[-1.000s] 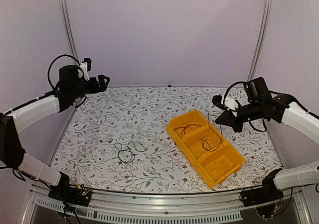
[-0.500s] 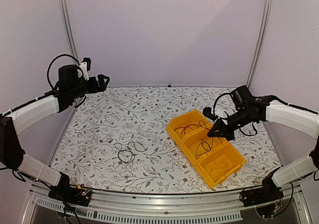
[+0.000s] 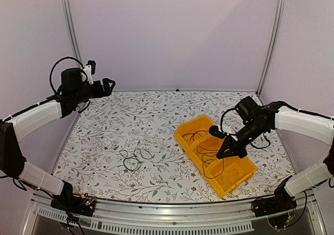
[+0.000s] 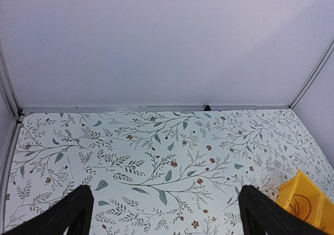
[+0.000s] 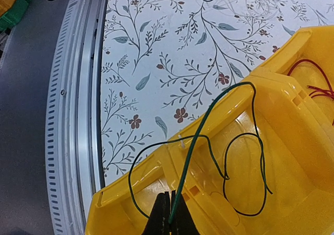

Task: Untangle the cables

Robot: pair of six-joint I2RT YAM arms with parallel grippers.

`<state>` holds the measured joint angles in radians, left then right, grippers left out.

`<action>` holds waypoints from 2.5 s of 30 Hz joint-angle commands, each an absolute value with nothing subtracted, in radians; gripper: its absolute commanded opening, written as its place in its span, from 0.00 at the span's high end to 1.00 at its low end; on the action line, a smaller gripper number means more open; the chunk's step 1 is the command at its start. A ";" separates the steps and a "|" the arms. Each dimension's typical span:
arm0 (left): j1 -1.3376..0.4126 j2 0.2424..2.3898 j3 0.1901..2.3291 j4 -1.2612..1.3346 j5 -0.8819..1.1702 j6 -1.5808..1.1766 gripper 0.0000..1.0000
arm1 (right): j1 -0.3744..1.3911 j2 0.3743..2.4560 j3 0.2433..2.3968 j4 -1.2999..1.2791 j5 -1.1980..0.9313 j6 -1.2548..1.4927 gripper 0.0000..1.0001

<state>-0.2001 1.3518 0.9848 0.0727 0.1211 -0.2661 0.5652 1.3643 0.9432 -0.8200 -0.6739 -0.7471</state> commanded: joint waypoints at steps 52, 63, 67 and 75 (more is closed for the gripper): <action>-0.193 1.374 1.001 0.067 0.184 -0.302 0.00 | 0.609 1.387 0.849 -0.583 -0.155 -1.009 1.00; -0.216 1.408 1.112 -0.128 0.212 -0.240 0.00 | 0.613 1.461 0.977 -0.603 -0.070 -0.903 0.80; -0.339 1.387 1.187 -0.357 0.051 -0.233 0.00 | 0.615 1.395 1.004 -0.693 -0.075 -0.915 0.63; -0.568 1.248 0.933 -0.464 -0.062 -0.483 0.09 | 0.615 1.245 1.064 -0.772 -0.194 -0.892 0.51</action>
